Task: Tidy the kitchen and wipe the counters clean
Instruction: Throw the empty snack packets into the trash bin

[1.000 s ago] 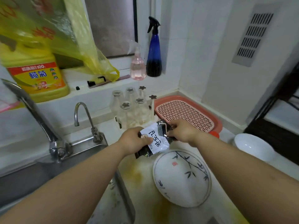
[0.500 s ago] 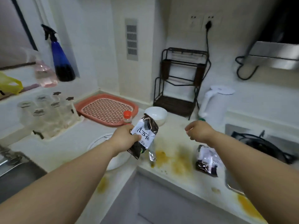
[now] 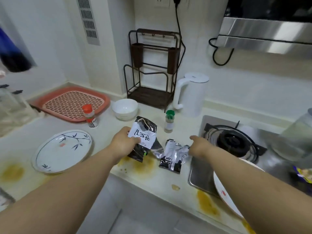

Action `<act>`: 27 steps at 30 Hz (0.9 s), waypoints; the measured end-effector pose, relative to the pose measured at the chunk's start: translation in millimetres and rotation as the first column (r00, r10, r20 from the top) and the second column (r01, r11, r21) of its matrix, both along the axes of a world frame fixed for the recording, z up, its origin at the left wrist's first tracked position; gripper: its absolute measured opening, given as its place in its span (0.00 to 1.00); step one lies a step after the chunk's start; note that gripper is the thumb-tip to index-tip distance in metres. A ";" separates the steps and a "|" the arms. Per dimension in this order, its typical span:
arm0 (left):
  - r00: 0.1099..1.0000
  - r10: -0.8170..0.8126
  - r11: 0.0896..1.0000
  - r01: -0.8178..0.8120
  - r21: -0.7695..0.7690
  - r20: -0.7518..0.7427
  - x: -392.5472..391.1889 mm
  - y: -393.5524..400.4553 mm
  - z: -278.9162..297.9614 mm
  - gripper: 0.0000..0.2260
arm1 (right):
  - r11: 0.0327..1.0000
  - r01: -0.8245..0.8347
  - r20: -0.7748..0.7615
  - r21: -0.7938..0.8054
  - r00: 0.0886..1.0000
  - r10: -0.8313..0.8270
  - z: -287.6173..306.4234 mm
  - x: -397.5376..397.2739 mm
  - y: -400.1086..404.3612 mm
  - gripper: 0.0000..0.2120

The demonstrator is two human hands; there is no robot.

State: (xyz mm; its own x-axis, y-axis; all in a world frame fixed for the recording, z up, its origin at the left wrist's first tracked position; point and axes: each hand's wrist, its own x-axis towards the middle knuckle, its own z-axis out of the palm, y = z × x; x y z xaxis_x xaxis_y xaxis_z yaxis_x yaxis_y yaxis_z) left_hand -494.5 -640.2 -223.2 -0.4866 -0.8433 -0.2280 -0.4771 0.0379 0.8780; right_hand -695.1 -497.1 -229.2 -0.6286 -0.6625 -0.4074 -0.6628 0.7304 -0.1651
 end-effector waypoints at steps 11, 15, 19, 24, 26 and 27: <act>0.987 0.157 0.981 -0.152 0.119 -0.036 0.6 -17.8 -32.0 0.13 | 0.995 -0.020 0.044 0.097 0.999 0.016 -42.6 1.4 -35.3 0.23; 0.991 0.121 0.984 -0.112 0.139 -0.060 -2.5 -27.6 -36.7 0.12 | 0.989 0.143 -0.024 0.036 0.990 -0.142 -44.2 4.1 -32.8 0.28; 0.996 0.079 0.987 -0.072 0.143 -0.046 -2.9 -33.9 -43.9 0.11 | 0.951 0.308 -0.007 -0.021 0.951 -0.309 -37.7 7.1 -29.1 0.21; 0.998 0.041 0.988 -0.033 0.150 -0.048 -0.3 -36.2 -48.7 0.11 | 0.971 0.234 0.072 0.046 0.969 -0.237 -42.4 25.7 -28.4 0.24; 0.999 0.023 0.991 -0.018 0.135 -0.039 2.0 -36.3 -49.9 0.13 | 0.970 0.236 0.056 0.064 0.969 -0.240 -46.4 31.7 -30.8 0.24; 0.999 0.022 0.991 -0.018 0.132 -0.033 4.5 -36.8 -50.9 0.13 | 0.969 0.236 0.058 0.069 0.969 -0.240 -48.6 34.8 -33.1 0.23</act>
